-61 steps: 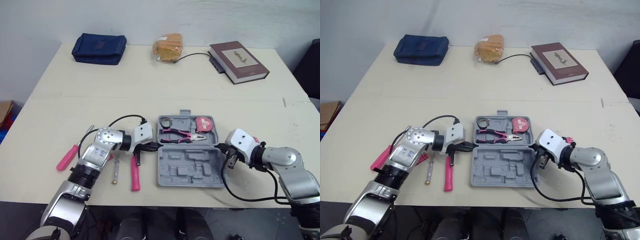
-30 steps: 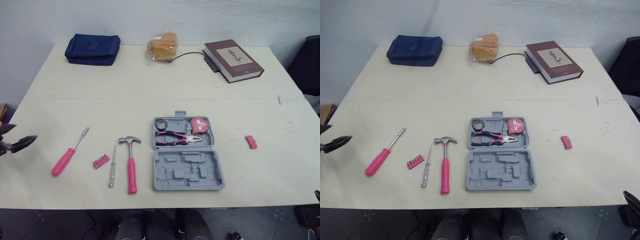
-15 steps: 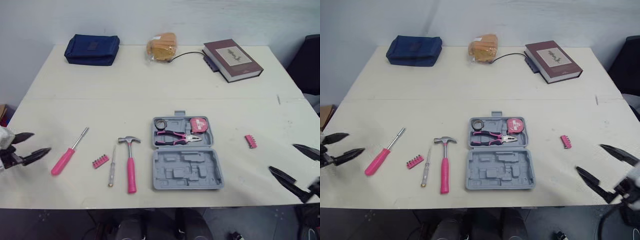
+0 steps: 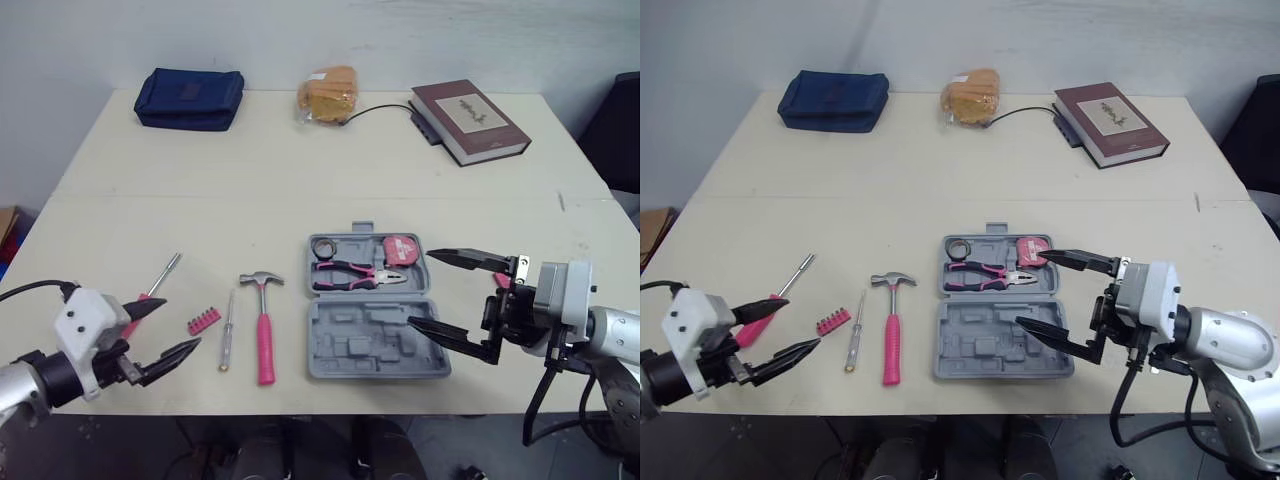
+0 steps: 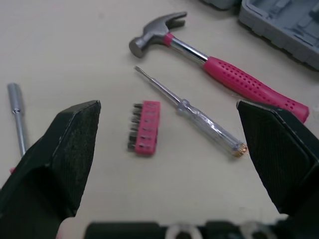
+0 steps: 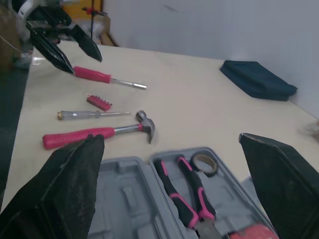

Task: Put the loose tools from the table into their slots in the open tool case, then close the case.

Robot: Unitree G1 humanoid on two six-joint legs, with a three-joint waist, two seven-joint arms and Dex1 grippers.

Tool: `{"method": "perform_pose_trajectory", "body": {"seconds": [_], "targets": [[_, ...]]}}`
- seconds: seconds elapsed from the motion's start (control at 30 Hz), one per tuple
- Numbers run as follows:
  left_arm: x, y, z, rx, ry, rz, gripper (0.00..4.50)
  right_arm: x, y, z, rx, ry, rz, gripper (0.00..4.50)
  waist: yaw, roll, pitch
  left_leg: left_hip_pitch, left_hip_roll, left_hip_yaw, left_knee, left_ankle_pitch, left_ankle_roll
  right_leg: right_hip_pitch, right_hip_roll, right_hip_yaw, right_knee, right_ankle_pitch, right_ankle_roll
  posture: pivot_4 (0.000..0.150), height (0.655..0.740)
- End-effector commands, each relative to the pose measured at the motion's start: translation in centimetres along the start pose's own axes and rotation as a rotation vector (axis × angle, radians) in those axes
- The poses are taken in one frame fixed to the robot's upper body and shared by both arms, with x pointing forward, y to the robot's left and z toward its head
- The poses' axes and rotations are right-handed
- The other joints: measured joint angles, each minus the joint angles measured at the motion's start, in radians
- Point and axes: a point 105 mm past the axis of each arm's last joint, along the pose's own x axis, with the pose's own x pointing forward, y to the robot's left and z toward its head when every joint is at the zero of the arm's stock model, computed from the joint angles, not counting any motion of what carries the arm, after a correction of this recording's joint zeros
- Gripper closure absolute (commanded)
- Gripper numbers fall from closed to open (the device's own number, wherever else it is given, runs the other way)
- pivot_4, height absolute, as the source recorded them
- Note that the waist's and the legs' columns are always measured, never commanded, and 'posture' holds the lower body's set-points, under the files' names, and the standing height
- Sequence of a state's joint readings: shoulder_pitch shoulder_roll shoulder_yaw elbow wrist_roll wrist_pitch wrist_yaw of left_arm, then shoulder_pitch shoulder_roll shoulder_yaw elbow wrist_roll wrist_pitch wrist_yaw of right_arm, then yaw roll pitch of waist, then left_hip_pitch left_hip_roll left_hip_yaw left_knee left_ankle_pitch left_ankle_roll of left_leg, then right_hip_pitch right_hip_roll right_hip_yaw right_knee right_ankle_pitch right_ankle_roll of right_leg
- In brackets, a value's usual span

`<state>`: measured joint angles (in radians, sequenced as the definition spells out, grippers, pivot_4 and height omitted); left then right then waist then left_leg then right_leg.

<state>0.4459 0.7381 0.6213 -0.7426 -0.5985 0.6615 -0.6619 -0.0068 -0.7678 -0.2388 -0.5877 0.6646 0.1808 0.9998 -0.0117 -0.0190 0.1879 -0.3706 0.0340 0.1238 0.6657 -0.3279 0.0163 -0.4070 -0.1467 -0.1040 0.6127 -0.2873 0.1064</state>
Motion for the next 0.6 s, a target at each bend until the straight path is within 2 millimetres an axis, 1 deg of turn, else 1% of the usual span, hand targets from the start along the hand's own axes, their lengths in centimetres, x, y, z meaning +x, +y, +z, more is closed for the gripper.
{"method": "perform_pose_trajectory", "body": {"seconds": [0.03, 0.07, 0.13, 0.17, 0.2, 0.27, 0.33, 0.43, 0.53, 0.6], "targets": [[1.2, -2.4, -1.1, -0.070, 0.063, 0.083, 0.08, 0.5, 0.4, 0.1, 0.006, -0.033, 0.035, 0.00, 0.007, 0.000, 0.000, 0.000, 0.000, 0.000, 0.000, 0.000, 0.000, 0.000, 0.000, 0.000, 0.000, 0.000, 0.000, 0.150, 0.7400], [1.4, -2.9, -1.2, -0.072, 0.073, 0.087, 0.08, 0.5, 0.4, 0.0, 0.004, -0.032, 0.039, 0.00, 0.010, -0.001, 0.000, 0.000, 0.000, 0.000, 0.000, 0.000, 0.000, 0.000, 0.000, 0.000, 0.000, 0.000, 0.000, 0.150, 0.7400], [2.3, -4.8, -1.1, -0.098, 0.061, 0.047, 0.08, 0.4, 0.3, 0.0, 0.003, -0.040, 0.037, 0.00, 0.016, -0.001, 0.000, -0.001, -0.001, -0.001, 0.001, 0.000, 0.001, 0.000, 0.002, 0.000, 0.000, 0.000, 0.000, 0.150, 0.7400], [2.5, -5.1, -1.2, -0.107, 0.064, 0.048, 0.08, 0.4, 0.3, 0.1, 0.004, -0.047, 0.037, 0.00, 0.018, -0.001, 0.000, -0.001, -0.001, -0.001, 0.001, 0.000, 0.001, 0.000, 0.003, -0.001, 0.000, 0.000, 0.000, 0.150, 0.7400], [2.6, -5.1, -1.4, -0.106, 0.076, 0.061, 0.08, 0.4, 0.3, 0.1, 0.005, -0.049, 0.039, 0.00, 0.019, -0.001, 0.000, -0.001, -0.002, -0.001, 0.001, 0.000, 0.001, 0.000, 0.003, -0.001, 0.000, 0.000, 0.000, 0.150, 0.7400], [2.6, -4.0, -2.4, -0.100, 0.115, 0.138, 0.08, 0.4, 0.2, -0.1, 0.003, -0.047, 0.043, 0.00, 0.019, -0.001, 0.000, 0.000, -0.001, -0.001, 0.001, 0.000, 0.001, 0.001, 0.003, 0.000, 0.000, 0.000, 0.000, 0.150, 0.7400], [3.1, -3.5, -3.4, -0.108, 0.141, 0.163, 0.08, 0.3, 0.0, -0.3, -0.003, -0.040, 0.039, 0.00, 0.020, 0.000, 0.000, 0.000, -0.001, -0.001, 0.001, 0.000, 0.002, 0.001, 0.004, -0.001, 0.000, 0.000, -0.001, 0.150, 0.7400], [4.1, -3.8, -3.8, -0.119, 0.143, 0.135, 0.08, 0.1, 0.0, -0.4, -0.003, -0.036, 0.034, 0.00, 0.021, 0.000, 0.000, 0.000, -0.001, -0.001, 0.001, 0.000, 0.002, 0.001, 0.005, -0.003, 0.000, 0.000, -0.001, 0.150, 0.7400], [4.6, -3.5, -4.1, -0.136, 0.147, 0.148, 0.08, -0.1, 0.5, -0.6, -0.008, -0.019, 0.048, 0.00, 0.025, 0.000, 0.000, -0.001, -0.001, -0.001, 0.001, 0.000, 0.002, 0.001, 0.005, -0.003, 0.000, 0.000, -0.001, 0.150, 0.7400], [5.3, -3.9, -4.0, -0.135, 0.144, 0.120, 0.08, -0.2, 0.5, -0.5, -0.023, -0.018, 0.041, 0.00, 0.029, 0.000, 0.000, -0.001, -0.001, -0.001, 0.001, 0.000, 0.002, 0.001, 0.005, -0.003, -0.001, 0.000, -0.001, 0.150, 0.7400]]}}
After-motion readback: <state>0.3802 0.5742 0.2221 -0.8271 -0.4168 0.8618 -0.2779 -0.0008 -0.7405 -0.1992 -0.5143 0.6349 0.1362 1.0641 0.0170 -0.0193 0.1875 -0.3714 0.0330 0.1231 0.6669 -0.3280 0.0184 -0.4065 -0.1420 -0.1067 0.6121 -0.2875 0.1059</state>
